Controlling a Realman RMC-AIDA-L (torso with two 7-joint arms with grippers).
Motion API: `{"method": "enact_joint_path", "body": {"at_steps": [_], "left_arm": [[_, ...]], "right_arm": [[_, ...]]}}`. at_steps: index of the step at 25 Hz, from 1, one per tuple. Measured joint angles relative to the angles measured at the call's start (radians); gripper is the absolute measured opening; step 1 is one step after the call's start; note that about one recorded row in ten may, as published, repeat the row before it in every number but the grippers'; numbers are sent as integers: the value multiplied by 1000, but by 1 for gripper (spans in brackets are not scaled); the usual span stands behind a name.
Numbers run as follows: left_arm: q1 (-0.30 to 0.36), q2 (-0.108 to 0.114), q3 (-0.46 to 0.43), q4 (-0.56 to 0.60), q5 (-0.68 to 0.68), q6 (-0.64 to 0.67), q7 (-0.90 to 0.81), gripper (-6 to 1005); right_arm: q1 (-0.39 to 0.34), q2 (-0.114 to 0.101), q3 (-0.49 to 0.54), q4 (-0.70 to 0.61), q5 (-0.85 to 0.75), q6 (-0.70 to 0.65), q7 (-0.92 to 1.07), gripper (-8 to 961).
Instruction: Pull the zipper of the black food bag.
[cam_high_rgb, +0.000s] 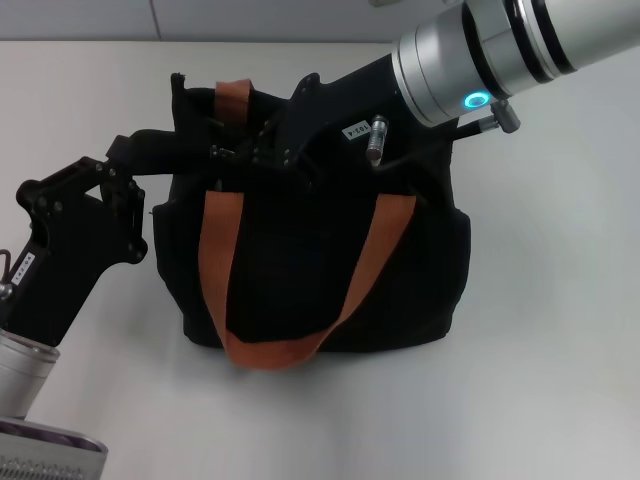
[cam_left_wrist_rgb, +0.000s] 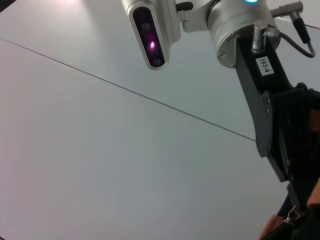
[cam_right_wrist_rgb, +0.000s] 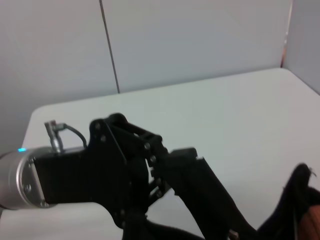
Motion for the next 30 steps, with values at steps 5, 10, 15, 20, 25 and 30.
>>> {"method": "enact_joint_path", "body": {"at_steps": [5,10,15,20,25,30], "left_arm": [[10,0,-1,2,0,-15,0,18],[16,0,-4,2,0,-23,0,18],[18,1,-6,2,-4,-25,1,17],[18,1,-6,4,-7,-26,1,17],[18,2,-6,4,-8,-29,1,18],[19,2,-6,5,-8,-32,1,18]], "right_arm": [[-2,0,2,-8,-12,-18,16,0],[-10,0,13,-16,-13,-28,19,0],[-25,-1,40,-27,-14,-48,24,-1],[-61,-2,73,-82,-20,-72,34,-1],[-88,-2,110,-114,-63,-103,60,-2],[-110,0,158,-119,-56,-116,60,-2]]}}
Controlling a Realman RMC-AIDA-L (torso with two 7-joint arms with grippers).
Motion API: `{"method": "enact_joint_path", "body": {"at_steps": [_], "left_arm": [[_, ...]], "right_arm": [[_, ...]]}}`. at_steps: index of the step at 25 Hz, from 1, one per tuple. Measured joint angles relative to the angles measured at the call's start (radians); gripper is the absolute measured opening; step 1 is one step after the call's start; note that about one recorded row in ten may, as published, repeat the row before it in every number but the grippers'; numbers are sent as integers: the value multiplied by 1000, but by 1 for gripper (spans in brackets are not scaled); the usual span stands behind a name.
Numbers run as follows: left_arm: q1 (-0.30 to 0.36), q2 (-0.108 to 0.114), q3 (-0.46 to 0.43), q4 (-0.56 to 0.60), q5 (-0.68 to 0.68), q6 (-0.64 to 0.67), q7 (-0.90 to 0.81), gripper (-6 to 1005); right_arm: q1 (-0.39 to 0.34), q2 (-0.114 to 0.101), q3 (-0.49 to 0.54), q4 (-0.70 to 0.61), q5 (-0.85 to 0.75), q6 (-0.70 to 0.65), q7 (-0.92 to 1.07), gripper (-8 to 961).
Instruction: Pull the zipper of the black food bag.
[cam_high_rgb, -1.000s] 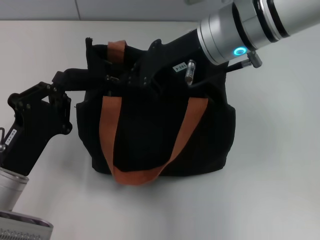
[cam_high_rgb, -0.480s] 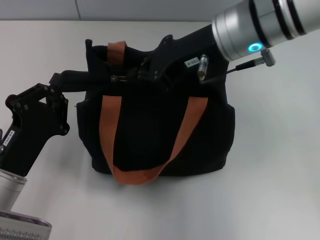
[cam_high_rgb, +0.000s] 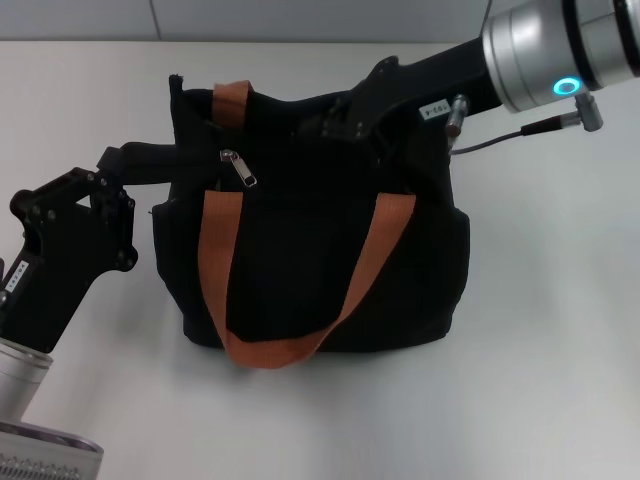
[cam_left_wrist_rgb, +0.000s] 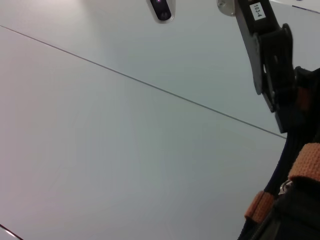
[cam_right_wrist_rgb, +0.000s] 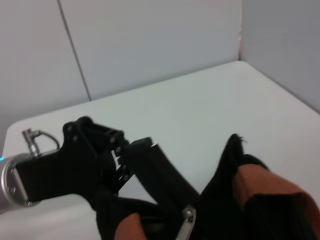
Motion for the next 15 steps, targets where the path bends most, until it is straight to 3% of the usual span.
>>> {"method": "enact_joint_path", "body": {"at_steps": [11,15], "left_arm": [[-12,-1,-2,0,0,0,0,17],[-16,-2,-2,0,0,-1,0,17]], "right_arm": [[52,1,16,41,53,3,34,114],[86,5,-16,75,54,6,66,256]]}}
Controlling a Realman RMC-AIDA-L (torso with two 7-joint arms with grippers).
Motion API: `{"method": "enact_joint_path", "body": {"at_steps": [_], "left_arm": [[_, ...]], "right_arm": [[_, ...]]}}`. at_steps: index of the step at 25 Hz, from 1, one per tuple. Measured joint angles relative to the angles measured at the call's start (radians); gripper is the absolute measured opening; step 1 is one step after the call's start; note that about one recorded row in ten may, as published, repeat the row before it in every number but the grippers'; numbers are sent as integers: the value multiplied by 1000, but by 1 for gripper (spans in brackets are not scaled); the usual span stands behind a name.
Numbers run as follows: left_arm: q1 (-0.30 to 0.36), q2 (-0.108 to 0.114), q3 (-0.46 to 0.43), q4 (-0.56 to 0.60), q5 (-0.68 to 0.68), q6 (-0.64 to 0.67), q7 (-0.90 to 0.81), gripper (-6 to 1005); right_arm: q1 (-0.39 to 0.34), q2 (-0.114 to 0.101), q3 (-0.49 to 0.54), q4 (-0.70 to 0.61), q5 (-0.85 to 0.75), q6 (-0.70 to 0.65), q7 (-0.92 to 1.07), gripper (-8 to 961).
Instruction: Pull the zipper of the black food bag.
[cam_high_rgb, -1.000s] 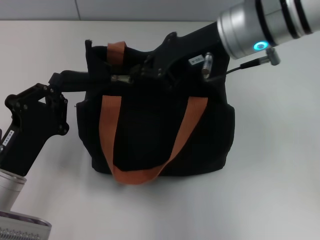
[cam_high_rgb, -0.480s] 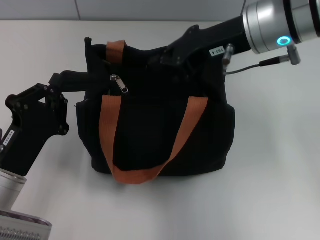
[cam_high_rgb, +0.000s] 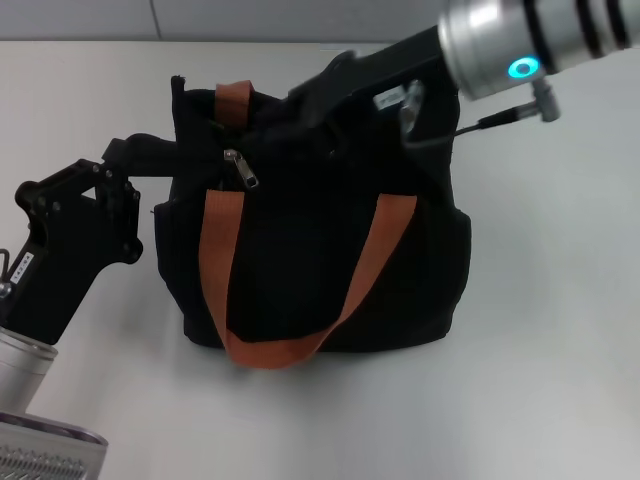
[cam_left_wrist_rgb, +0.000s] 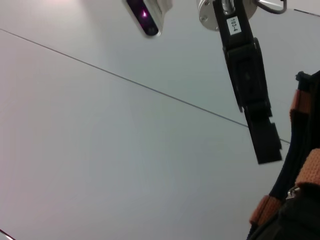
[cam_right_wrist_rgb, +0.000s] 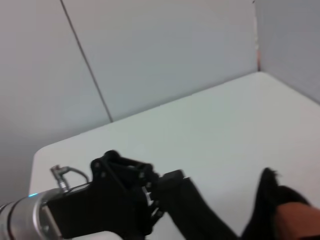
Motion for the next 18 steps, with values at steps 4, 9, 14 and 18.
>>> {"method": "enact_joint_path", "body": {"at_steps": [4,9,14,18], "left_arm": [[0,0,0,2,-1,0,0,17],[6,0,0,3,-1,-1,0,18],[20,0,1,-2,3,-6,0,17],[21,0,4,-5,5,-14,0,17]], "right_arm": [[32,0,-34,31,-1,5,34,292],[48,0,-60,50,-8,19,58,291],[49,-3,-63,43,-22,27,87,300],[53,-4,-59,48,-52,36,110,308]]}}
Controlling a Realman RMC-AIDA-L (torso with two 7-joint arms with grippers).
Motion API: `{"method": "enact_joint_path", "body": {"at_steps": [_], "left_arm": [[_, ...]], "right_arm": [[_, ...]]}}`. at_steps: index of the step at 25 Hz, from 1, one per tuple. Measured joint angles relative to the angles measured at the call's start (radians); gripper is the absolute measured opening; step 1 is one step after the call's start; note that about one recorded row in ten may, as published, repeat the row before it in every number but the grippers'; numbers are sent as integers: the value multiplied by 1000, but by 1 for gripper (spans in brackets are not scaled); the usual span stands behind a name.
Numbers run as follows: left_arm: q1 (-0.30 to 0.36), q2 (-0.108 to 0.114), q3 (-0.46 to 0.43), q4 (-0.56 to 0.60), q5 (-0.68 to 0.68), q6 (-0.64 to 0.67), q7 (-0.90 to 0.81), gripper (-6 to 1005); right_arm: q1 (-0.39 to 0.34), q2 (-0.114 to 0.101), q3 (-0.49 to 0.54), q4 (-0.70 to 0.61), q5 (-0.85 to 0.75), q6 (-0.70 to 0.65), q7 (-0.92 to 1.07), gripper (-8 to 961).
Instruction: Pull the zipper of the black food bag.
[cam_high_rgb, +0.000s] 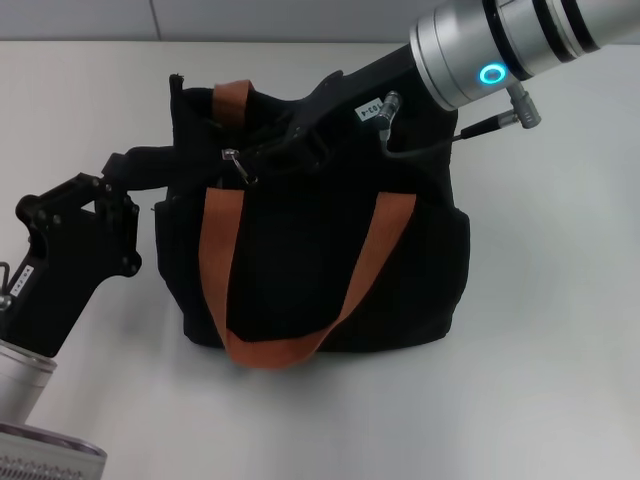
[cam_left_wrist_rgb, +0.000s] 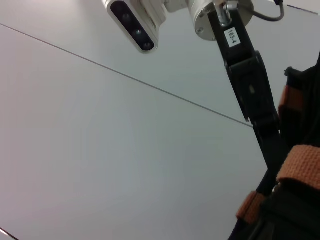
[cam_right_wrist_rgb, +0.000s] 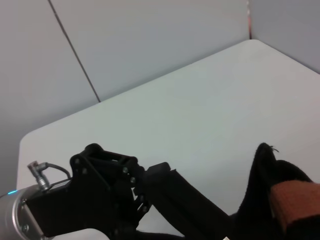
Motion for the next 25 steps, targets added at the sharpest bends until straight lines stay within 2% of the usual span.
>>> {"method": "enact_joint_path", "body": {"at_steps": [13,21,25], "left_arm": [[-2,0,1,-1,2,-1,0,18],[0,0,0,-1,2,1,0,18],[0,0,-3,-1,0,2,0,18]], "right_arm": [[27,4,-11,40,-4,19,1,333],[38,4,-31,49,-10,44,-19,192],[38,4,-36,42,-10,43,-33,66]]}}
